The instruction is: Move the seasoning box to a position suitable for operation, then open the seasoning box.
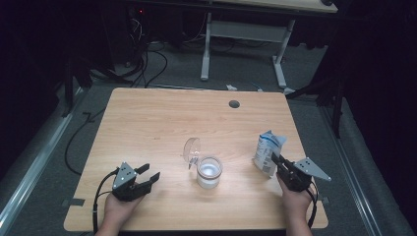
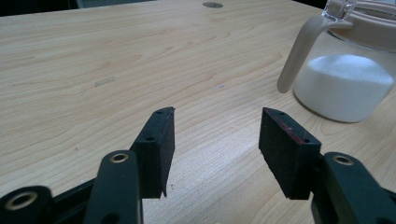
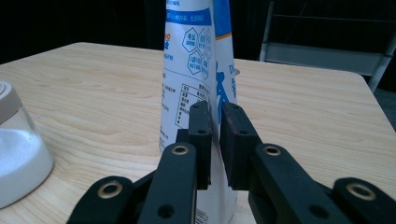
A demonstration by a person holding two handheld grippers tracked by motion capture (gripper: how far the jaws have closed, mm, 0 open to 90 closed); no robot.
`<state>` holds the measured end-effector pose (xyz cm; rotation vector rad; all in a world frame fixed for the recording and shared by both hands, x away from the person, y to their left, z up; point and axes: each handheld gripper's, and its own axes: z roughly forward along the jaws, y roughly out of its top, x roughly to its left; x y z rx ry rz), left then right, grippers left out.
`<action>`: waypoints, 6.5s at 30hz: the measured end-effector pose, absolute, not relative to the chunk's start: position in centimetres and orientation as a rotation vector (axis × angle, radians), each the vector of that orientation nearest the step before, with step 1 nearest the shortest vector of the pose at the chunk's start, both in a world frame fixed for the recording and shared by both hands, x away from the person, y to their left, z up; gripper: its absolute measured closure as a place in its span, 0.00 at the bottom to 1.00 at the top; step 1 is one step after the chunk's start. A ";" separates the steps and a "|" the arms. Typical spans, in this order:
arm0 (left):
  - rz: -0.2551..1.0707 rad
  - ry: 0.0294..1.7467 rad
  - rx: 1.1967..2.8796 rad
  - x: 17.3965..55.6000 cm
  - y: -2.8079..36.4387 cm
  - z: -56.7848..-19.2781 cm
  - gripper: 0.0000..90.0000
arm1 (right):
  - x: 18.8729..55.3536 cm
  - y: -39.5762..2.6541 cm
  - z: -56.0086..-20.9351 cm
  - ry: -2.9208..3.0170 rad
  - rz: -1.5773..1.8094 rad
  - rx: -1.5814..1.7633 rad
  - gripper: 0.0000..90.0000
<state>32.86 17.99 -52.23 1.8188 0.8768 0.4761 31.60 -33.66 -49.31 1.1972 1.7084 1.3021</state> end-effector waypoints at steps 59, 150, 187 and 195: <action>0.465 0.862 1.922 33.2 16.9 -52.4 0.49 | 27.1 -32.6 -50.7 1.804 1.126 1.263 0.67; 0.414 0.885 1.802 35.8 9.3 -46.1 1.00 | 30.6 -20.3 -51.4 2.100 1.145 1.056 1.00; 0.378 0.830 1.811 35.2 7.0 -46.4 1.00 | 30.4 -20.2 -51.3 2.108 1.146 1.041 1.00; 0.391 0.843 1.813 35.2 7.5 -46.5 1.00 | 30.4 -20.2 -51.4 2.108 1.145 1.044 1.00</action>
